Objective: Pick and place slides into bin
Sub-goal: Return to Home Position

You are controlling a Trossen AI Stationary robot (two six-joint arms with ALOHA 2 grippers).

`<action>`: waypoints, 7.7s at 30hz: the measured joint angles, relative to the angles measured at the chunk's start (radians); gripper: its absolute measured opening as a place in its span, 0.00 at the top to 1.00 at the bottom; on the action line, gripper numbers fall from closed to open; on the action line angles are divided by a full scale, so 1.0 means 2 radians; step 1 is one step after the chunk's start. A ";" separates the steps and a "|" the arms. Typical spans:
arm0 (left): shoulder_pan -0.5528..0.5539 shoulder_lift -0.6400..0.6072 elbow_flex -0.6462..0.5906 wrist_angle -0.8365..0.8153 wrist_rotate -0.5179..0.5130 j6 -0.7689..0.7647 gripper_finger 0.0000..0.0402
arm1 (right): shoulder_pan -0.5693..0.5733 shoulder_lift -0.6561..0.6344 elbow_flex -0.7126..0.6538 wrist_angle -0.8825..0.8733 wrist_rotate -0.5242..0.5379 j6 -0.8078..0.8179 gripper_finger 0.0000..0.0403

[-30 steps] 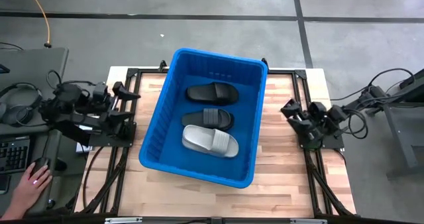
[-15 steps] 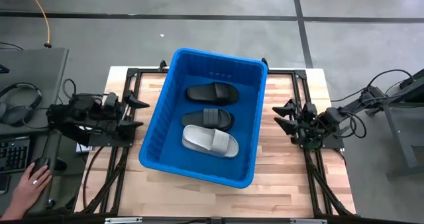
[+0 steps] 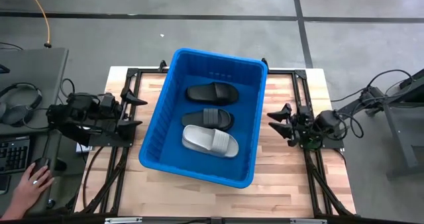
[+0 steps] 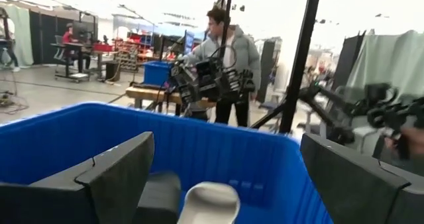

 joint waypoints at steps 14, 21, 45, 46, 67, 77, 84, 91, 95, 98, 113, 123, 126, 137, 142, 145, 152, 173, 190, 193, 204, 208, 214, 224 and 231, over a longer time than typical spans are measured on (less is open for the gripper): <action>0.000 0.000 0.000 0.010 0.038 -0.010 0.09 | 0.001 0.000 0.000 -0.030 -0.001 0.001 0.45; 0.000 0.000 0.000 0.014 0.043 -0.013 0.09 | 0.001 0.000 0.000 -0.034 0.000 0.002 0.45; 0.000 0.000 0.000 0.013 0.043 -0.010 0.09 | 0.001 0.000 0.000 -0.034 0.000 -0.003 0.45; 0.000 0.000 0.000 0.013 0.044 -0.010 0.09 | 0.001 0.000 0.000 -0.034 0.000 -0.003 0.45; 0.000 0.000 0.000 0.013 0.046 -0.011 0.09 | 0.001 0.000 0.000 -0.034 0.000 -0.003 0.46; 0.000 0.000 0.000 0.013 0.042 -0.010 0.09 | 0.001 0.000 0.000 -0.034 0.000 -0.003 0.46; 0.000 0.000 0.000 0.014 0.041 -0.010 0.09 | 0.001 0.000 0.000 -0.034 0.000 -0.003 0.46; 0.000 0.000 0.000 0.014 0.040 -0.011 0.09 | 0.001 0.000 0.000 -0.034 0.000 -0.003 0.46; 0.000 0.000 0.000 0.014 0.040 -0.020 0.09 | 0.001 0.000 0.000 -0.034 0.000 -0.003 0.46; 0.000 0.000 0.000 0.014 0.040 -0.024 0.09 | 0.001 0.000 0.000 -0.034 0.000 -0.003 0.46; 0.000 0.000 0.000 0.011 0.040 -0.021 0.09 | 0.001 0.000 0.000 -0.034 0.000 -0.003 0.46; 0.000 0.000 0.000 0.011 0.040 -0.022 0.09 | 0.001 0.000 0.000 -0.034 0.000 -0.003 0.46; 0.000 0.000 0.000 0.010 0.040 -0.023 0.09 | 0.001 0.000 0.000 -0.034 0.000 -0.003 0.46; 0.000 0.000 0.000 0.008 0.041 -0.021 0.09 | 0.001 0.000 0.000 -0.034 0.000 -0.003 0.45; 0.000 0.000 0.000 0.008 0.042 -0.020 0.09 | 0.001 0.000 0.000 -0.034 0.000 -0.003 0.46; 0.000 0.000 0.000 0.006 0.041 -0.003 0.09 | 0.001 0.000 0.000 -0.034 0.000 -0.003 0.46; 0.000 0.000 0.000 -0.005 0.040 0.000 0.09 | 0.001 0.000 0.000 -0.034 0.000 -0.003 0.46; 0.000 0.000 0.000 -0.004 0.040 0.001 0.09 | 0.001 0.000 0.000 -0.034 0.000 -0.003 0.46; 0.000 0.000 0.000 -0.004 0.040 0.001 0.09 | 0.001 0.000 0.000 -0.034 0.000 -0.003 0.46; 0.000 0.000 0.000 -0.004 0.040 0.001 0.09 | 0.001 0.000 0.000 -0.034 0.000 -0.003 0.46; 0.000 0.000 0.000 -0.004 0.040 0.001 0.09 | 0.001 0.000 0.000 -0.034 0.000 -0.003 0.46; 0.000 0.000 0.000 -0.004 0.040 0.001 0.09 | 0.001 0.000 0.000 -0.034 0.000 -0.003 0.46; 0.000 0.000 0.000 -0.004 0.040 0.001 0.09 | 0.001 0.000 0.000 -0.034 0.000 -0.003 0.46; 0.000 0.000 0.000 -0.004 0.040 0.001 0.09 | 0.001 0.000 0.000 -0.034 0.000 -0.003 0.46; 0.000 0.000 0.000 -0.004 0.040 0.001 0.09 | 0.001 0.000 0.000 -0.034 0.000 -0.003 0.45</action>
